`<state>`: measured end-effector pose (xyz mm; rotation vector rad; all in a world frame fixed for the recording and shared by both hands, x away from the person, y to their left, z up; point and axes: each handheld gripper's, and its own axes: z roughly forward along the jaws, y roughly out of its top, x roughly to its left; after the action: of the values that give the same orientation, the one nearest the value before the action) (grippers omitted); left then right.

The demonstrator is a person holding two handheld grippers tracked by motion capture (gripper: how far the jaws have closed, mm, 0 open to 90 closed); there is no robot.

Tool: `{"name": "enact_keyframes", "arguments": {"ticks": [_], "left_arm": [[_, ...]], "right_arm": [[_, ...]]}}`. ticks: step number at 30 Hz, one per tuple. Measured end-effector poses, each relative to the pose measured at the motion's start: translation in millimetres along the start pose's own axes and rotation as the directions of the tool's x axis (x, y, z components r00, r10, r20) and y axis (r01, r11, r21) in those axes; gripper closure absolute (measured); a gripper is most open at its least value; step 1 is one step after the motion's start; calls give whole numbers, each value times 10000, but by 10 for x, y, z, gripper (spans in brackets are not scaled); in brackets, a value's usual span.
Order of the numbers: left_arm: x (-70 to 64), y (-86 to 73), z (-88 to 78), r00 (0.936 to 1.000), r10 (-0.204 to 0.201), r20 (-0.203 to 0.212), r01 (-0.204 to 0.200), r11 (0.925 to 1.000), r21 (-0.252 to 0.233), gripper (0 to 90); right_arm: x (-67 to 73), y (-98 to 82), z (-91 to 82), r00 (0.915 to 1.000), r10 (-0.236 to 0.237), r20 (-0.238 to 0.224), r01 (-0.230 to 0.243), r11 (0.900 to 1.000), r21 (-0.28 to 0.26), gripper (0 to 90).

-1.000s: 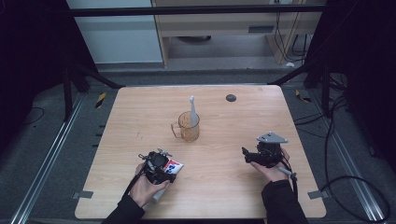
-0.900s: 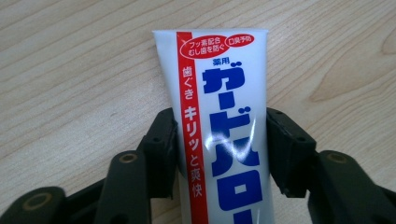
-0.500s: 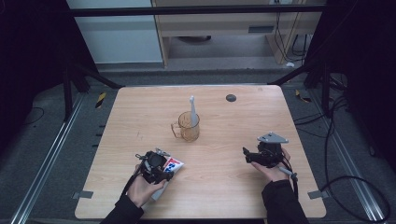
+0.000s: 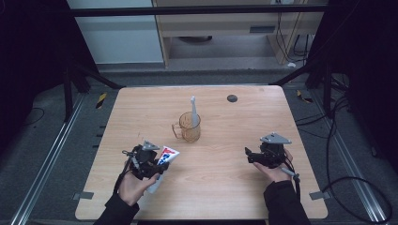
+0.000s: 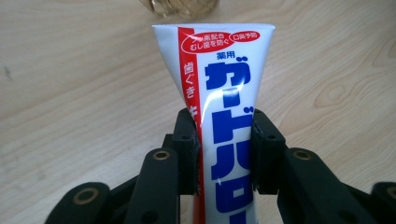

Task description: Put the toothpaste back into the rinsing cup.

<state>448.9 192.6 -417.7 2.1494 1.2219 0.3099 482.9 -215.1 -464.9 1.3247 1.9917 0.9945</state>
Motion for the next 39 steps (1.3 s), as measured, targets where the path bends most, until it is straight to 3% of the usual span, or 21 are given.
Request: {"name": "enact_keyframes", "arguments": {"ticks": [6,12,22,25,31,37,39], "left_arm": [[101,74,-193,9997,-93,-234,76,9974,-717,674],[227,213,-325,9981,-363,-494,285,9881,-1509,676],[310,462,-332,9949,-506,-870,299,9741,-2243,678],[330,540,-333,9939,-631,-906,381,9662,-2549,679],[352,710,-349,9908,-906,-1004,515,9393,-3391,679],[358,848,-309,9898,-1077,-936,639,9209,-3846,680],[351,892,-271,9871,-1112,-1152,565,9150,-3994,680]], "right_arm": [[10,0,-4,10000,-85,46,85,9999,-82,157],[-9,-4,-20,10000,-25,58,26,9999,-164,155],[-12,-13,-5,10000,1,59,0,9999,-136,155],[-14,-14,-7,10000,-2,80,3,9999,-157,155],[-12,-15,-1,9999,-26,102,28,9998,-209,151],[-24,-7,-17,9998,119,126,-115,9993,-346,150],[-27,-2,-20,9999,118,112,-113,9992,-377,149]]}}
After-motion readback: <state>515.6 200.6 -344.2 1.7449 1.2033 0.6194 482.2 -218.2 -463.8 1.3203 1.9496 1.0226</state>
